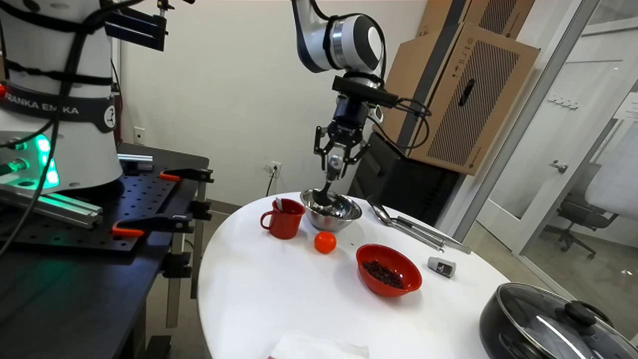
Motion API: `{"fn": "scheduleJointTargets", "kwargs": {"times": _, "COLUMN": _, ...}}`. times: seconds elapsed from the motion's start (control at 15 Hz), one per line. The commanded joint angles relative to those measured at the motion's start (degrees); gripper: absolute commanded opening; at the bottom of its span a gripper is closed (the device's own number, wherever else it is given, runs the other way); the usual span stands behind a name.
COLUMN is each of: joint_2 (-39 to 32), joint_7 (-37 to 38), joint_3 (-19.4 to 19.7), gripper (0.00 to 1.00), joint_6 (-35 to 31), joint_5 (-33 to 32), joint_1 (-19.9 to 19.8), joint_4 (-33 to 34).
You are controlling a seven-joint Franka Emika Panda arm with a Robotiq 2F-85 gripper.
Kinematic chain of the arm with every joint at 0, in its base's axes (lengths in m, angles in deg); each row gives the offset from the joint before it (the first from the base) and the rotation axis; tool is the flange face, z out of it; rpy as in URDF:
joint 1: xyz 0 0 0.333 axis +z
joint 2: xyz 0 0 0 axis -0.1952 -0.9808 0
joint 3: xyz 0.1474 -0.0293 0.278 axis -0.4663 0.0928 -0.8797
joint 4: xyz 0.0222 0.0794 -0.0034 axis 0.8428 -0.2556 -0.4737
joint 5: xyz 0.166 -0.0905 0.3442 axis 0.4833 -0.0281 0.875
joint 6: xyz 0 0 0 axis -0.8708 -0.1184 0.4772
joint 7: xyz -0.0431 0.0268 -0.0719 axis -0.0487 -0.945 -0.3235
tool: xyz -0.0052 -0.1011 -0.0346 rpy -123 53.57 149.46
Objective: Pick the spoon and stir the contents in the silver bowl
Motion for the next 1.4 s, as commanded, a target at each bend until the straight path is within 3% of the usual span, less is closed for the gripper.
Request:
{"fn": "scheduleJointTargets", "kwargs": {"times": 0.0, "joint_2": -3.3, "joint_7": 0.06, "joint_3": -1.29, "gripper": 0.08, "joint_6": 3.42, "joint_5": -2.19, "joint_1": 0.86, "joint_4": 4.48}}
{"fn": "scheduleJointTargets", "kwargs": {"times": 0.67, "joint_2": -11.24, "joint_7": 0.76, "joint_3": -3.12, "gripper": 0.08, "joint_6": 16.33, "joint_5": -10.07, "joint_1": 5.7, "joint_4": 15.33}}
{"fn": "scheduleJointTargets", "kwargs": {"times": 1.33, "joint_2": -18.19, "joint_7": 3.89, "joint_3": -3.94, "gripper": 0.08, "joint_6": 22.72, "joint_5": -16.22, "joint_1": 8.25, "joint_4": 20.94}}
